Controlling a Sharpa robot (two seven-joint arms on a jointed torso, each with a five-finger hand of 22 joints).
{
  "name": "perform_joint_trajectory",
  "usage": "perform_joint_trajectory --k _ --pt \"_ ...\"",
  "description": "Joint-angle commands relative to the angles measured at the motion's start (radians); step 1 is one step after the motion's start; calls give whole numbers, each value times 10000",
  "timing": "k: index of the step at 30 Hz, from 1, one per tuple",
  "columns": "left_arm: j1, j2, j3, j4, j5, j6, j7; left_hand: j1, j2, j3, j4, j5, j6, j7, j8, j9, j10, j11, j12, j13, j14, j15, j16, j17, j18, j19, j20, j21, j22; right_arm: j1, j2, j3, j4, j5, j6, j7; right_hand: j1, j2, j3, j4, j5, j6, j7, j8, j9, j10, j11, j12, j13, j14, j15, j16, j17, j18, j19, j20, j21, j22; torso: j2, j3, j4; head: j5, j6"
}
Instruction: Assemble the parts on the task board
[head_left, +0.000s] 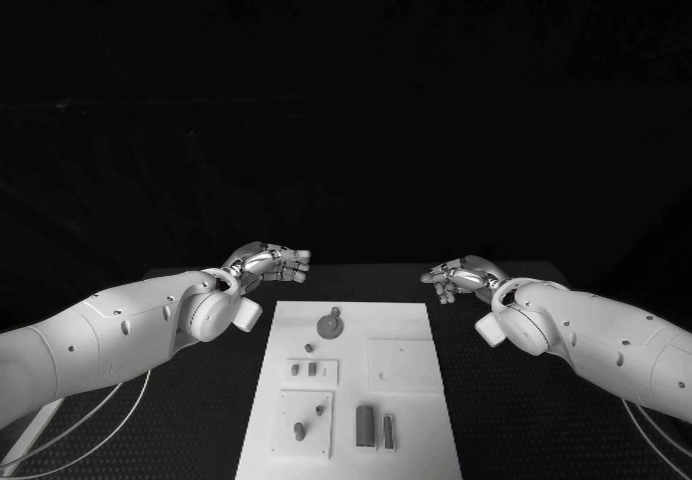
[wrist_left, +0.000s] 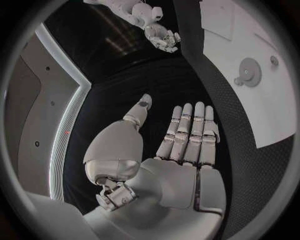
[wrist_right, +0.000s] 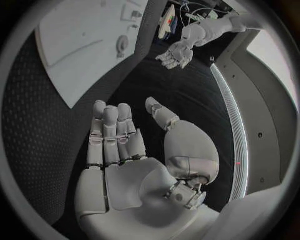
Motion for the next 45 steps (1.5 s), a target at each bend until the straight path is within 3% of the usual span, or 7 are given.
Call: perform_joint_trajectory --k 1,6,17,18,21,22,45 --pt "129 57 10 -149 335 -160 282 63 44 51 -4 -57 -26 -66 10 -8 -50 34 -2 -39 -166 29 -126 -51 -6 -5 69 -20 -4 -11 249 243 -688 1330 646 1389 -11 136 262 122 101 -457 358 -206 -61 -877 495 -1964 -1582 -1806 781 -2064 -946 -691 -1936 470 -1279 -447 -175 1 -90 77 550" --pt "160 271 13 -465 602 -278 414 113 26 40 2 -56 -307 -208 -136 -62 -504 -3 -63 -219 -517 83 -410 -160 41 -28 124 -47 -20 -95 634 534 -1322 1588 1072 1746 112 132 231 2 75 -1239 274 -501 -228 -1761 1103 -4620 -3926 -3978 2444 -5365 -2578 -1482 -4414 1061 -2885 -998 -286 26 -151 141 942" --pt "128 611 12 -934 823 57 609 -43 152 -26 73 -54 -619 -203 -256 -81 -969 -122 -22 -370 -965 154 -746 -318 -44 -395 219 -132 -176 -269 832 1041 -1569 1715 1282 1979 21 399 -1089 9 30 -1651 266 -343 -395 -996 1122 -6344 -6363 -3718 2405 -7165 -3678 -1479 -4727 1295 -3817 -1445 -356 179 -163 258 1456" --pt "132 566 6 -862 588 -132 299 -9092 63 -2978 2864 -578 -8076 -1837 -3070 -4154 -10185 -1803 -686 -1057 -7962 -1759 -4163 -4341 -151 -7347 -694 -783 -7166 -249 854 1032 -1573 1492 878 1581 -8161 760 -6511 2818 -463 -8992 -1558 -1597 -6723 -9591 -480 -8226 -9430 -9761 400 -12339 -7070 -2222 -8641 -625 -6388 -4819 -346 96 -150 231 1379" --pt "102 549 25 -764 615 -250 336 -9092 63 -2978 2864 -578 -8076 -1837 -3070 -4154 -10185 -1803 -686 -1057 -7962 -1759 -4163 -4341 -151 -7347 -694 -783 -7166 -262 810 1024 -1455 1557 765 1619 -8161 760 -6511 2818 -463 -8992 -1558 -1597 -6723 -9591 -480 -8226 -9430 -9761 400 -12339 -7070 -2222 -8641 -625 -6388 -5498 -378 86 -121 186 1320" --pt "81 537 38 -697 633 -332 362 -9092 63 -2978 2864 -578 -8076 -1837 -3070 -4154 -10185 -1803 -686 -1057 -7962 -1759 -4163 -4341 -151 -7347 -694 -783 -7166 -271 780 1019 -1373 1601 687 1645 -8161 760 -6511 2818 -463 -8992 -1558 -1597 -6723 -9591 -480 -8226 -9430 -9761 400 -12339 -7070 -2222 -8641 -625 -6388 -12706 -401 79 -101 154 1279" --pt "-1416 -322 980 4130 1952 -6169 2187 -9092 63 -2978 2864 -578 -8076 -1837 -3070 -4154 -10185 -1803 -686 -1057 -7962 -1759 -4163 -4341 -151 -7347 -694 -783 -7166 -971 -1503 598 4803 4968 -5236 3608 -8161 760 -6511 2818 -463 -8992 -1558 -1597 -6723 -9591 -480 -8226 -9430 -9761 400 -12339 -7070 -2222 -8641 -625 -6388 -12706 -1004 -108 430 -683 186"
